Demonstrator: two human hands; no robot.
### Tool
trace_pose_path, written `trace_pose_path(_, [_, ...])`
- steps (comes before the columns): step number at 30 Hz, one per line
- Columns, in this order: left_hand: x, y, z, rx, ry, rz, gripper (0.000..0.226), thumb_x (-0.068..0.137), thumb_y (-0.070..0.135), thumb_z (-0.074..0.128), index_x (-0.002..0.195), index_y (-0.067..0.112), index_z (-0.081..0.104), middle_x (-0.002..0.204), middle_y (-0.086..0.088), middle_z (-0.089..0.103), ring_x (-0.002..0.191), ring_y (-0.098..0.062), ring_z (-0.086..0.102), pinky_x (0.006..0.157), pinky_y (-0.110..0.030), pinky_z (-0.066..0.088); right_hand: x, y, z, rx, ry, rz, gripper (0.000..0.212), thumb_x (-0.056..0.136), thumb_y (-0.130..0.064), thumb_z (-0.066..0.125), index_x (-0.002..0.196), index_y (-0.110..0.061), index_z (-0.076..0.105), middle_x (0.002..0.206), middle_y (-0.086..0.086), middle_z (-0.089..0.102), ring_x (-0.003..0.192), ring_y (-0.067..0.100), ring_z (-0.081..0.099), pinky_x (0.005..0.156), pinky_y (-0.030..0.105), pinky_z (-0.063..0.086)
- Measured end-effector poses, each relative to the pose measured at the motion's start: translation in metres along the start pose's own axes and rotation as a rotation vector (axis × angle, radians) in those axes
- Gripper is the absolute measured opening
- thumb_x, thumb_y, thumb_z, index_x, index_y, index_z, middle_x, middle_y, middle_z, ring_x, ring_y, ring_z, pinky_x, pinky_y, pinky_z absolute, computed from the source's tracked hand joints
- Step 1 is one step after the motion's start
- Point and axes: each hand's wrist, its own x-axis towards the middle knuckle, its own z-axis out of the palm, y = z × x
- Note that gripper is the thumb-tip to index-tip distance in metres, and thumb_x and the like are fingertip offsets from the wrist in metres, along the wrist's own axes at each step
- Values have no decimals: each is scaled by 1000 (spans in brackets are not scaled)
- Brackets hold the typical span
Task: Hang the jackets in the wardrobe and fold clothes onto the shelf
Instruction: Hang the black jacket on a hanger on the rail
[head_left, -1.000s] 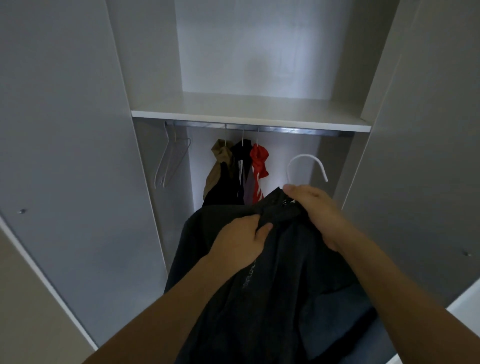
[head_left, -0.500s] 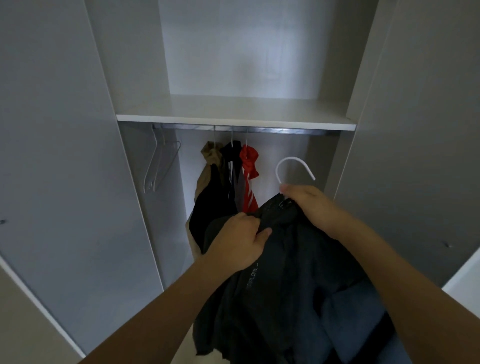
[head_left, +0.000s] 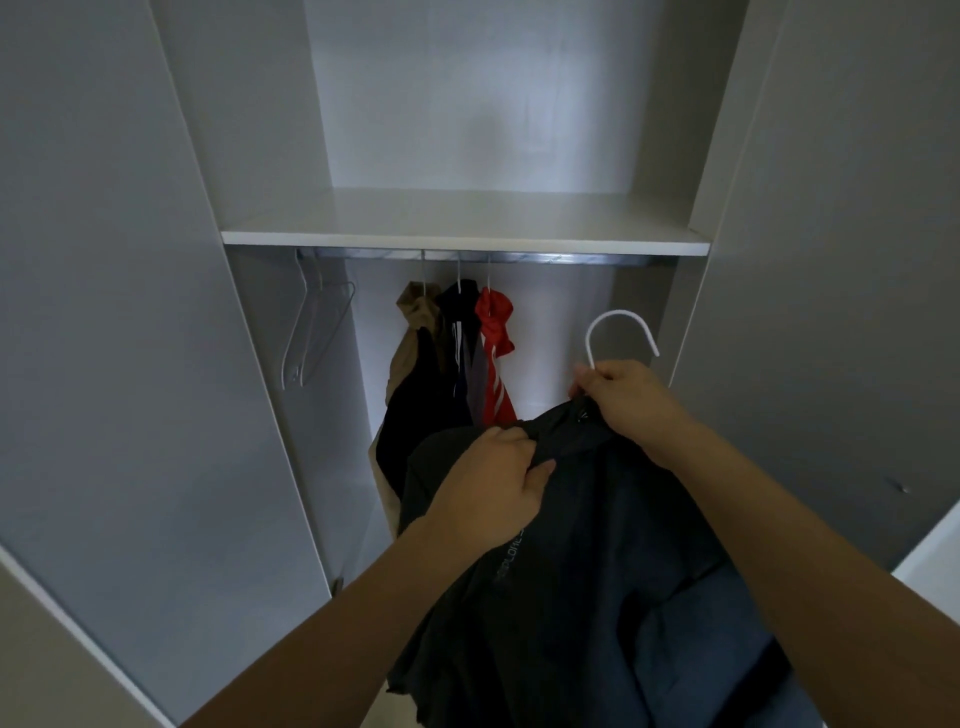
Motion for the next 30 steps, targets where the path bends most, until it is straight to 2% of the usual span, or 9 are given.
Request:
trace_pose_path(4, [-25, 1, 13, 123, 65, 3, 37, 100, 36, 45, 80, 12, 65, 79, 2, 60, 76, -12, 53, 78, -35, 47, 11, 6, -3, -107, 39, 41, 35, 98, -37, 49, 69, -25, 65, 74, -8, 62, 84, 19, 61, 71, 28, 42])
trace_pose_path(9, [-65, -1, 21, 230, 128, 59, 39, 96, 36, 42, 70, 14, 61, 70, 1, 57, 60, -15, 54, 57, -33, 51, 23, 14, 9, -528, 162, 126, 32, 91, -44, 50, 89, -20, 71, 114, -4, 57, 120, 30, 33, 86, 37, 19])
trace_pose_path(14, [-88, -5, 17, 451, -303, -59, 46, 100, 56, 24, 98, 23, 57, 103, 3, 58, 87, -19, 59, 72, -32, 45, 21, 15, 26, -510, 178, 59, 26, 93, -42, 51, 90, -30, 74, 144, -17, 38, 137, 25, 15, 110, 49, 12])
trace_pose_path(16, [-83, -8, 1, 488, -330, -41, 58, 95, 66, 20, 103, 23, 58, 112, 1, 56, 103, -23, 54, 77, -34, 42, 20, 11, 27, -477, 150, -35, 32, 96, -41, 47, 83, -29, 73, 135, -15, 48, 133, 24, 29, 110, 51, 18])
trace_pose_path(19, [-46, -29, -27, 535, -36, -101, 70, 86, 72, 31, 137, 24, 41, 146, -7, 35, 132, -29, 36, 106, -48, 38, 15, -2, 25, -162, 8, -130, 33, 100, -31, 46, 83, -15, 69, 98, 5, 68, 96, 25, 60, 93, 40, 45])
trace_pose_path(21, [-17, -47, -52, 513, -103, -282, 80, 88, 67, 42, 150, 21, 22, 154, -8, 25, 139, -31, 31, 113, -49, 31, 11, -7, 20, -97, -28, -205, 33, 101, -28, 46, 87, -8, 68, 92, 10, 68, 85, 24, 62, 81, 37, 50])
trace_pose_path(23, [-5, -57, -62, 368, -388, -433, 59, 95, 53, 46, 139, 15, 37, 129, -6, 50, 121, -26, 51, 97, -34, 43, 12, -8, 12, -155, -25, -259, 33, 101, -29, 47, 86, -7, 67, 89, 10, 67, 82, 24, 62, 77, 36, 50])
trace_pose_path(25, [-8, -50, -55, 257, -586, -396, 26, 99, 35, 44, 105, 12, 55, 89, 4, 54, 86, -13, 57, 71, -19, 41, 20, -5, 3, -235, -7, -246, 31, 101, -28, 47, 84, -8, 65, 86, 9, 64, 80, 24, 61, 75, 36, 49])
trace_pose_path(30, [-3, -20, -14, -174, -557, -404, 29, 91, 21, 47, 63, 21, 42, 63, 4, 46, 59, -11, 45, 58, -24, 39, 60, 11, -3, -266, 18, -164, 31, 101, -28, 47, 92, -6, 68, 99, 10, 64, 87, 24, 60, 80, 36, 50])
